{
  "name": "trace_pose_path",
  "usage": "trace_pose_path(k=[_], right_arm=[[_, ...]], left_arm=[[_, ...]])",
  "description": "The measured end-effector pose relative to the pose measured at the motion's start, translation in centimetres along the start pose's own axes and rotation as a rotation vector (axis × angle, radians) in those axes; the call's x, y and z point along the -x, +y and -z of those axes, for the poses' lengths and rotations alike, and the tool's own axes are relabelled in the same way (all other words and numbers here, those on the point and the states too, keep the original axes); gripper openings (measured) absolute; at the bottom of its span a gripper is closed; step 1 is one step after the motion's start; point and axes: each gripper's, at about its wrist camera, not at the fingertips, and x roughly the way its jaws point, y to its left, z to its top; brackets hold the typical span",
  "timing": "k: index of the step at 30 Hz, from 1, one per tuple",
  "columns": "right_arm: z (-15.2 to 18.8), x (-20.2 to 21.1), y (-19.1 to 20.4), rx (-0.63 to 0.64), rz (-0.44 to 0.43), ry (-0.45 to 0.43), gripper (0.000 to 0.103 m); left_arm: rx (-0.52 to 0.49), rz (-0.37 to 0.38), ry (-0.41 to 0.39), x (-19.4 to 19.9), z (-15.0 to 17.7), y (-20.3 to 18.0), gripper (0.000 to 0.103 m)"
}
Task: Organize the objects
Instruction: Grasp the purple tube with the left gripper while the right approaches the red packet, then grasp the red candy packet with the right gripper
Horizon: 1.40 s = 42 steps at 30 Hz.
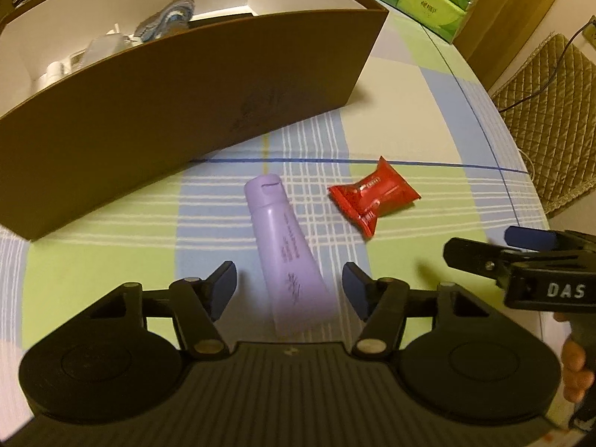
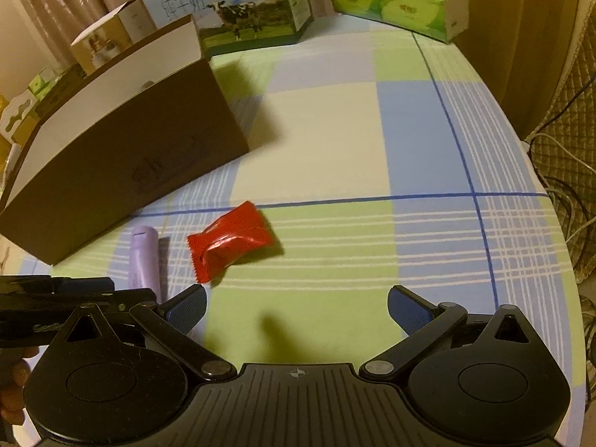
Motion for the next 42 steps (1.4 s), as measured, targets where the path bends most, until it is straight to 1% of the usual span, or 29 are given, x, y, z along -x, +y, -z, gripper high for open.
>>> trace_pose_path(k=[4, 7, 8, 9, 10, 11, 12, 14, 17, 19, 21, 23, 25, 27, 32, 34, 35, 36, 37, 38, 39, 42], right_arm=[[-0.1, -0.1, 0.1, 0.011, 0.002, -0.003, 0.101], [-0.2, -0.4, 0.4, -0.005, -0.032, 0.002, 0.099], [-0.3, -0.5, 0.5, -0.010, -0.046, 0.004, 0.093], [-0.3, -0.7, 0.7, -0.015, -0.059, 0.008, 0.087], [-0.4, -1.0, 0.9, -0.018, -0.069, 0.013, 0.083], [-0.4, -1.3, 1.1, -0.021, -0.082, 0.020, 0.075], [-0.5, -1.6, 1.4, -0.022, -0.089, 0.025, 0.069], [-0.7, -2.3, 1.9, -0.024, -0.102, 0.034, 0.064], [-1.0, -3.3, 2.6, -0.050, -0.133, 0.054, 0.063], [-1.5, -3.9, 2.8, -0.095, -0.152, 0.062, 0.063], [-2.1, -4.5, 3.0, -0.135, -0.145, 0.063, 0.063], [-2.7, -5.0, 3.5, -0.141, -0.131, 0.052, 0.063], [-3.4, -5.4, 4.3, -0.114, -0.129, 0.036, 0.063], [-4.0, -5.9, 5.3, -0.070, -0.110, 0.023, 0.063], [-4.2, -7.2, 7.9, 0.098, -0.054, 0.002, 0.062], [-3.6, -7.5, 8.6, 0.167, -0.031, 0.005, 0.057], [-3.3, -7.7, 8.8, 0.197, -0.022, 0.010, 0.051], [-2.9, -7.8, 8.8, 0.216, -0.011, 0.015, 0.041], [-2.5, -7.9, 8.8, 0.230, -0.001, 0.014, 0.038], [-2.3, -7.8, 8.8, 0.247, 0.004, 0.002, 0.030], [-2.1, -7.7, 8.7, 0.259, 0.002, -0.001, 0.028], [-1.8, -7.4, 8.3, 0.255, -0.020, 0.006, 0.026]], left_arm=[[-0.006, -0.017, 0.006, -1.3, -0.6, -0.3, 0.054], [-0.003, -0.029, 0.007, -2.2, -1.0, -0.1, 0.050], [-0.002, -0.033, 0.007, -2.4, -1.1, 0.0, 0.046], [-0.001, -0.036, 0.007, -2.6, -1.1, 0.2, 0.039], [0.000, -0.028, 0.008, -2.8, -1.1, 0.3, 0.037], [0.001, -0.026, 0.001, -2.8, -1.1, 0.4, 0.033], [-0.003, -0.035, -0.007, -2.8, -1.1, 0.6, 0.031], [-0.005, -0.047, -0.011, -2.8, -1.1, 1.0, 0.030], [0.022, -0.062, -0.019, -2.4, -0.9, 2.3, 0.030], [0.044, -0.080, -0.023, -2.1, -0.7, 3.4, 0.030], [0.067, -0.098, -0.028, -1.8, -0.3, 4.6, 0.030], [0.088, -0.115, -0.032, -1.5, 0.0, 5.7, 0.030], [0.112, -0.126, -0.034, -1.1, 0.3, 6.8, 0.030], [0.131, -0.134, -0.036, -0.8, 0.5, 7.6, 0.030], [0.155, -0.143, -0.040, -0.6, 1.0, 8.6, 0.030], [0.154, -0.140, -0.040, -0.6, 1.0, 8.7, 0.030], [0.154, -0.142, -0.040, -0.6, 0.9, 8.7, 0.030], [0.154, -0.143, -0.040, -0.5, 0.9, 8.7, 0.030], [0.155, -0.143, -0.041, -0.5, 0.9, 8.8, 0.030], [0.155, -0.143, -0.042, -0.5, 0.9, 8.8, 0.030], [0.153, -0.145, -0.044, -0.5, 0.9, 8.7, 0.030], [0.143, -0.152, -0.048, -0.5, 0.9, 8.5, 0.030]])
